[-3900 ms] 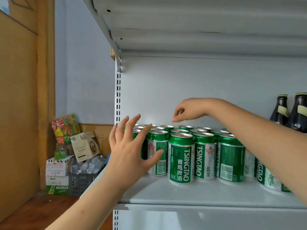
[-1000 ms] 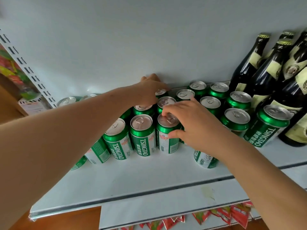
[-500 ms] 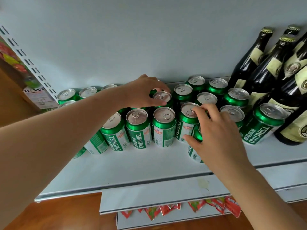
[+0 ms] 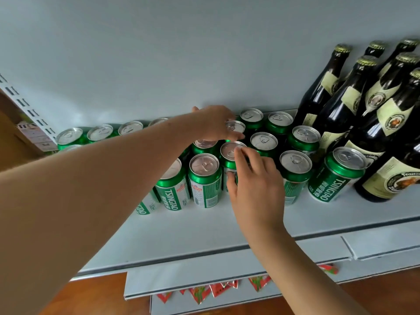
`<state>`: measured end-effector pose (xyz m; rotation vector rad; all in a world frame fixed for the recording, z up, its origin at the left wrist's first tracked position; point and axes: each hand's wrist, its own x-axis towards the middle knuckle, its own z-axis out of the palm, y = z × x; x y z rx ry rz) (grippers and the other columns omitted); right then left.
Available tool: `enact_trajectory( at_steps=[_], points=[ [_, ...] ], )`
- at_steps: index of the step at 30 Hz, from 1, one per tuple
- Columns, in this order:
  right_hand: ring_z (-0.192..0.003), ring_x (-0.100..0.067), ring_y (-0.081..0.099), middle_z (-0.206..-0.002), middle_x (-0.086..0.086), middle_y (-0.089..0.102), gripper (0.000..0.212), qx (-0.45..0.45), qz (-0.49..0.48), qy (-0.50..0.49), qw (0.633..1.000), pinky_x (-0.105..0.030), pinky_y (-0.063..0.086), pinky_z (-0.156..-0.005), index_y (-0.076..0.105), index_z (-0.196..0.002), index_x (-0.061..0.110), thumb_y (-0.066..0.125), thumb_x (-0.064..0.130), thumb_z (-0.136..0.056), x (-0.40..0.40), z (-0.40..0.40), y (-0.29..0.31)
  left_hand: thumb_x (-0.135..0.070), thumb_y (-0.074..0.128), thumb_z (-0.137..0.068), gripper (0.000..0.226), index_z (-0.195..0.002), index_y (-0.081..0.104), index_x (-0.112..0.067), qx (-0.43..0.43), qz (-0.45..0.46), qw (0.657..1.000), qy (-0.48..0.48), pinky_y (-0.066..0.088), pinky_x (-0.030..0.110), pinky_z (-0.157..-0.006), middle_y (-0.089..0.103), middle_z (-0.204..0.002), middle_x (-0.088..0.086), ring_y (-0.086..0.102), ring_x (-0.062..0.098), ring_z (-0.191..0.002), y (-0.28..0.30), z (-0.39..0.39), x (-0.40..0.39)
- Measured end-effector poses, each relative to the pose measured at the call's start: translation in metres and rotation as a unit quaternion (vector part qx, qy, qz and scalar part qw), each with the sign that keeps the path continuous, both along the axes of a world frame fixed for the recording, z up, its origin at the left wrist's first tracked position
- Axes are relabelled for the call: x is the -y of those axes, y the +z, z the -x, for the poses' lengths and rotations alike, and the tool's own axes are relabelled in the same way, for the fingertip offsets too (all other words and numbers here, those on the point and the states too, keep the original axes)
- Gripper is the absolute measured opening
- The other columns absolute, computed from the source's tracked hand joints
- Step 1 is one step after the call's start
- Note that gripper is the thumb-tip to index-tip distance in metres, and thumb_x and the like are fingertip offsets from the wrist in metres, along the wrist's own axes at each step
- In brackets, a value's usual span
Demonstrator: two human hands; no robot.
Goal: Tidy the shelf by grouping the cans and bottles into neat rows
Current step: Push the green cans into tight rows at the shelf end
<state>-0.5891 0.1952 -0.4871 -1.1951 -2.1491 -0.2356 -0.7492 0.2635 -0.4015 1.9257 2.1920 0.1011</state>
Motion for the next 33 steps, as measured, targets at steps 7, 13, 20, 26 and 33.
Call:
enact_trajectory(
  at_steps=[7, 13, 20, 26, 33],
  points=[
    [-0.131, -0.027, 0.035, -0.145, -0.011, 0.035, 0.073, -0.134, 0.141, 0.065, 0.979, -0.032, 0.036, -0.108, 0.037, -0.145, 0.008, 0.071, 0.028, -0.083, 0.021, -0.024, 0.005, -0.049, 0.059, -0.091, 0.041, -0.121, 0.061, -0.02, -0.074, -0.071, 0.995, 0.005, 0.028, 0.037, -0.091, 0.059, -0.123, 0.0, 0.051, 0.023, -0.121, -0.002, 0.015, 0.001],
    [-0.133, -0.016, 0.04, -0.152, -0.002, 0.028, 0.081, -0.201, 0.213, 0.035, 0.956, -0.024, 0.045, -0.096, 0.016, -0.154, 0.017, 0.065, 0.024, -0.091, 0.04, -0.033, -0.012, -0.047, 0.061, -0.091, 0.047, -0.133, 0.059, -0.028, 0.03, -0.108, 0.994, 0.01, 0.041, 0.04, -0.104, 0.049, -0.134, 0.003, 0.053, 0.023, -0.12, 0.001, 0.013, 0.029],
    [-0.142, -0.015, 0.029, -0.156, -0.003, 0.028, 0.083, -0.19, 0.226, 0.08, 0.952, -0.026, 0.038, -0.106, 0.017, -0.155, 0.017, 0.067, 0.029, -0.09, 0.026, -0.016, -0.014, -0.082, 0.034, -0.076, 0.071, -0.141, 0.041, -0.053, 0.06, -0.063, 0.995, -0.05, 0.022, 0.055, -0.116, 0.028, -0.156, -0.012, 0.019, 0.019, -0.146, -0.021, 0.005, 0.087],
    [-0.141, -0.019, 0.036, -0.155, -0.004, 0.032, 0.089, -0.185, 0.217, 0.085, 0.955, -0.03, 0.042, -0.104, 0.013, -0.156, 0.021, 0.069, 0.033, -0.088, 0.015, -0.006, -0.019, -0.064, 0.023, -0.093, 0.057, -0.146, 0.037, -0.048, -0.006, -0.119, 0.993, -0.014, 0.015, 0.049, -0.116, 0.03, -0.157, -0.01, 0.017, 0.019, -0.147, -0.031, -0.001, 0.086],
    [-0.145, -0.024, 0.026, -0.158, -0.009, 0.024, 0.087, -0.154, 0.247, 0.12, 0.949, -0.036, 0.035, -0.114, 0.004, -0.157, 0.024, 0.061, 0.038, -0.093, 0.021, -0.018, -0.006, -0.055, 0.035, -0.099, 0.05, -0.143, 0.049, -0.033, -0.007, -0.194, 0.976, 0.097, 0.023, 0.049, -0.113, 0.042, -0.151, -0.003, 0.031, 0.023, -0.142, -0.02, 0.023, 0.132]
  ],
)
